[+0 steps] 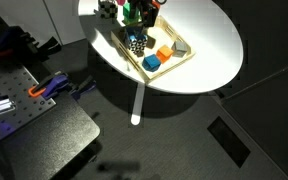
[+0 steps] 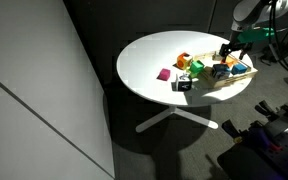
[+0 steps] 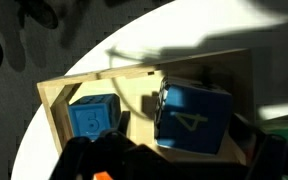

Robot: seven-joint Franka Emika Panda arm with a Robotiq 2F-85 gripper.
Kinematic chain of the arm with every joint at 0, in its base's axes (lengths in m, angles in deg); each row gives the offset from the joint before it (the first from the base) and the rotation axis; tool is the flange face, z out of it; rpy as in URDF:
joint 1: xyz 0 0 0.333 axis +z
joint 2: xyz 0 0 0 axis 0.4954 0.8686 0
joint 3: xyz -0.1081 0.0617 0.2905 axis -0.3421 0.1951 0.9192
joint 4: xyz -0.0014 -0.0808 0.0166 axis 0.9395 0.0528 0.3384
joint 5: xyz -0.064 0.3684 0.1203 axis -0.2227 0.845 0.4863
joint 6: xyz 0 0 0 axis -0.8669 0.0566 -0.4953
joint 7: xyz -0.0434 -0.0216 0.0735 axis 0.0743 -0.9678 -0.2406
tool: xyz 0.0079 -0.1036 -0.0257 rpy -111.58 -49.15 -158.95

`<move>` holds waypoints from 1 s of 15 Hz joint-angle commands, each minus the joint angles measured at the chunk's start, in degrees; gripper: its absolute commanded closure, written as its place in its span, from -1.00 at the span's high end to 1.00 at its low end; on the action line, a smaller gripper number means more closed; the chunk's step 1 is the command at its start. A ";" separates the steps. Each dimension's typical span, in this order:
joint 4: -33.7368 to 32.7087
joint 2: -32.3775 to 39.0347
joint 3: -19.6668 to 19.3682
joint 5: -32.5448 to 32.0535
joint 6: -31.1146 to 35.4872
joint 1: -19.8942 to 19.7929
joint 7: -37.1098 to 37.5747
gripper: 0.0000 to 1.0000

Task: Remove the square toy from the box and place it on the table.

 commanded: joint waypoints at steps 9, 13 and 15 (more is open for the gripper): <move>-4.52 7.40 -0.55 0.17 5.17 1.50 0.78 1.00; -5.84 8.72 -0.58 -0.07 5.28 2.62 1.29 1.00; -6.37 9.36 -0.66 -0.27 5.27 3.24 1.56 1.00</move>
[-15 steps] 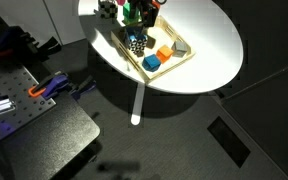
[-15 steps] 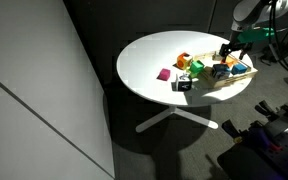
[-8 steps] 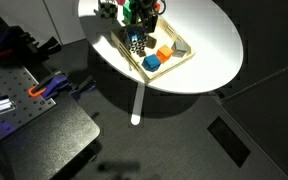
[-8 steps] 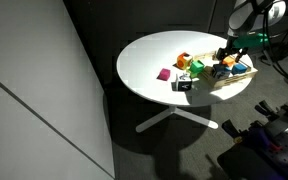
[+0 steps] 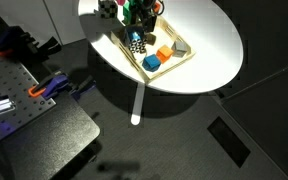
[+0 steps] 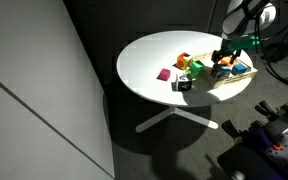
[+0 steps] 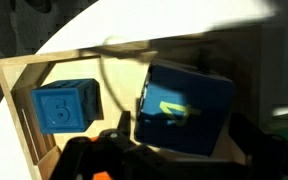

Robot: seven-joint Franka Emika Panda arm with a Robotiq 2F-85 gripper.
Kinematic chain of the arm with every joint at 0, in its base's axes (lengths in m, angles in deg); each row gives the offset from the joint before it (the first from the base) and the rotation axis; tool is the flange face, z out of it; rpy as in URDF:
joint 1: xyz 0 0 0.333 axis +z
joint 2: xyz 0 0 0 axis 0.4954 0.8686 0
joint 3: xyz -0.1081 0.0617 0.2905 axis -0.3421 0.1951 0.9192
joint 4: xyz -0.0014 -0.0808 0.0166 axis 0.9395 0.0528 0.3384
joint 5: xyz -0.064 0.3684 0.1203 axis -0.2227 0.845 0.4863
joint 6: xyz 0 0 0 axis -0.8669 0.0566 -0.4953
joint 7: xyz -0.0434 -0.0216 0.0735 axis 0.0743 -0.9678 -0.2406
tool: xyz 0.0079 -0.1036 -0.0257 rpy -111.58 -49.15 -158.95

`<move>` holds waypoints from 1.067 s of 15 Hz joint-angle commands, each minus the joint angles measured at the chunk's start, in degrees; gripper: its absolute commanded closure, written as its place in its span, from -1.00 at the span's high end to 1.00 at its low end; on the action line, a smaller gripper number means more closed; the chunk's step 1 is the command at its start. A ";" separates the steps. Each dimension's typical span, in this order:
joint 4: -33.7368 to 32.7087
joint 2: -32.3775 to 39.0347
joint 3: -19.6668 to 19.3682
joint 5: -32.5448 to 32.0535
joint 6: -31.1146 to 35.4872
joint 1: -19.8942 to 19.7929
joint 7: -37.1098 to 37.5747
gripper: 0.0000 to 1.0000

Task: Remove the square toy from the box and place it on the table.

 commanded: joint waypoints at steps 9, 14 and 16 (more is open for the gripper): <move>-2.59 3.51 -1.14 -0.59 0.12 2.07 1.31 1.00; -2.09 2.54 -2.43 -1.26 -1.08 3.11 2.03 0.23; -1.69 1.70 -2.75 -1.35 -1.58 3.58 2.39 -0.10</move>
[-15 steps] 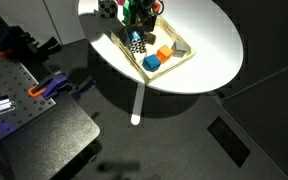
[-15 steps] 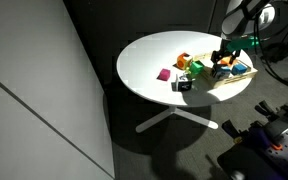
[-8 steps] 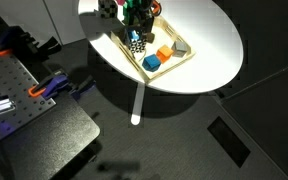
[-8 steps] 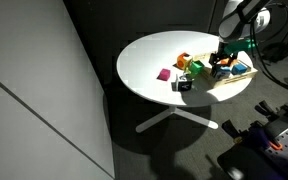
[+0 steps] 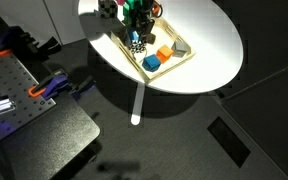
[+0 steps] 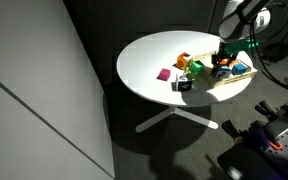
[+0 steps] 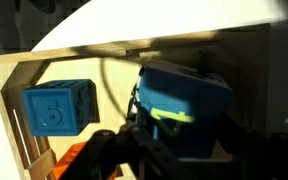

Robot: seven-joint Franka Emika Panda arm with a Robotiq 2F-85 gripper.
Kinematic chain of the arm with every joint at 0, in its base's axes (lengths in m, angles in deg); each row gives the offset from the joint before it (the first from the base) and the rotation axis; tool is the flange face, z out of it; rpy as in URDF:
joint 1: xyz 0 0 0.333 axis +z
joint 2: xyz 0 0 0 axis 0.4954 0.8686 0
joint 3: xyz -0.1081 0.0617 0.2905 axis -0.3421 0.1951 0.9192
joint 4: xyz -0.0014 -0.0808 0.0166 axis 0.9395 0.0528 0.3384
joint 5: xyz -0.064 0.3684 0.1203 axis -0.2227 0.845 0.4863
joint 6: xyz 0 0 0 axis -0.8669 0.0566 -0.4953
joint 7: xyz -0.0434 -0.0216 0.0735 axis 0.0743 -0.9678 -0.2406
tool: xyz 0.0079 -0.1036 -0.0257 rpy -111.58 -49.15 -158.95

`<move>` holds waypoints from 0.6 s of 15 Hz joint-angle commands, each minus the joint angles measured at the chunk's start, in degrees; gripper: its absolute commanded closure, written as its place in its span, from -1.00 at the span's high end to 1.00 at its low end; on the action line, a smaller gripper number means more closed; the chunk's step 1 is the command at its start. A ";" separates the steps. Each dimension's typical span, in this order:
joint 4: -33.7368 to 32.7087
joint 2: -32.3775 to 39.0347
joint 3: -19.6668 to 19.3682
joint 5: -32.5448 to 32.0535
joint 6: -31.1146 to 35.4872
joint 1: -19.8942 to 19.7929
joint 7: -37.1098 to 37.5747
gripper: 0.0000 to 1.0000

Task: Remove the square toy from the box and place it on the table.

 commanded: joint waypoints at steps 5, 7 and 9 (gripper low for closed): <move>1.07 -3.17 -1.14 -1.22 -2.92 1.68 2.76 -0.77; 1.64 -4.73 -1.25 -1.35 -4.56 1.86 3.06 -0.93; 2.83 -7.41 -1.20 -1.59 -6.43 1.93 3.14 -0.90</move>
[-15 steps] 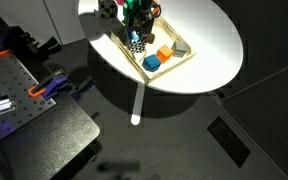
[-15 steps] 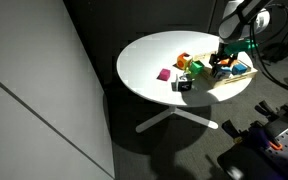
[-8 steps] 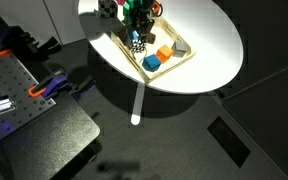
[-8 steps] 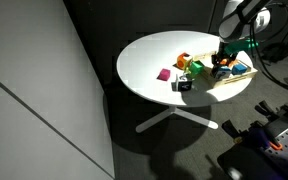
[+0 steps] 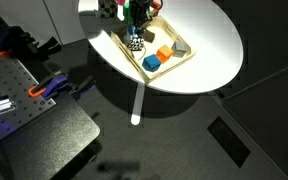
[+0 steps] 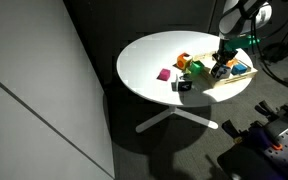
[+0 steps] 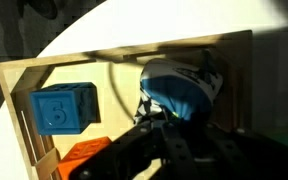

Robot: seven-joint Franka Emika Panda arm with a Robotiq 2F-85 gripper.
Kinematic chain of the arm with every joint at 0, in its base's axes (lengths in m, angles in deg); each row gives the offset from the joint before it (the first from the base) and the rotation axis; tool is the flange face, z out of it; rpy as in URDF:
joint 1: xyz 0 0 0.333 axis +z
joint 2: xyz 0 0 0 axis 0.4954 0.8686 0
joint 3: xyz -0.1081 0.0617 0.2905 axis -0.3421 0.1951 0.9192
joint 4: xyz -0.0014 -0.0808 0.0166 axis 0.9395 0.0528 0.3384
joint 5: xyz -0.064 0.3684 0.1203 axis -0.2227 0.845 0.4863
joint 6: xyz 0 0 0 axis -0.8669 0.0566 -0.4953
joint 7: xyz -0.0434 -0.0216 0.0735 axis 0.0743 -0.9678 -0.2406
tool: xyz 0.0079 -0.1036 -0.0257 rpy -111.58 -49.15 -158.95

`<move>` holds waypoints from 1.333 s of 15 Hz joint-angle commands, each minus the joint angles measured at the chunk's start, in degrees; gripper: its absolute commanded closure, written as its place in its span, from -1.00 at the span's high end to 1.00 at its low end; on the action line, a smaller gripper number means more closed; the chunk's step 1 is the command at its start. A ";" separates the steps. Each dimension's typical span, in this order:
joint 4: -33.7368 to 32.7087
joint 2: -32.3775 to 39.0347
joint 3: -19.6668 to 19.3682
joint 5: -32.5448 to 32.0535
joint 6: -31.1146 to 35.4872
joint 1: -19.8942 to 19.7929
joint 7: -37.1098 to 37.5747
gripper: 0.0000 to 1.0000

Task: Remove the square toy from the box and place it on the table.

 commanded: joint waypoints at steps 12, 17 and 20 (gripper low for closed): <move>7.56 -16.92 4.87 1.62 -4.02 1.33 1.33 -0.90; 6.23 -15.60 7.23 5.63 -3.51 1.22 0.51 -0.90; 5.52 -14.20 7.89 5.84 -3.56 1.66 1.24 -0.90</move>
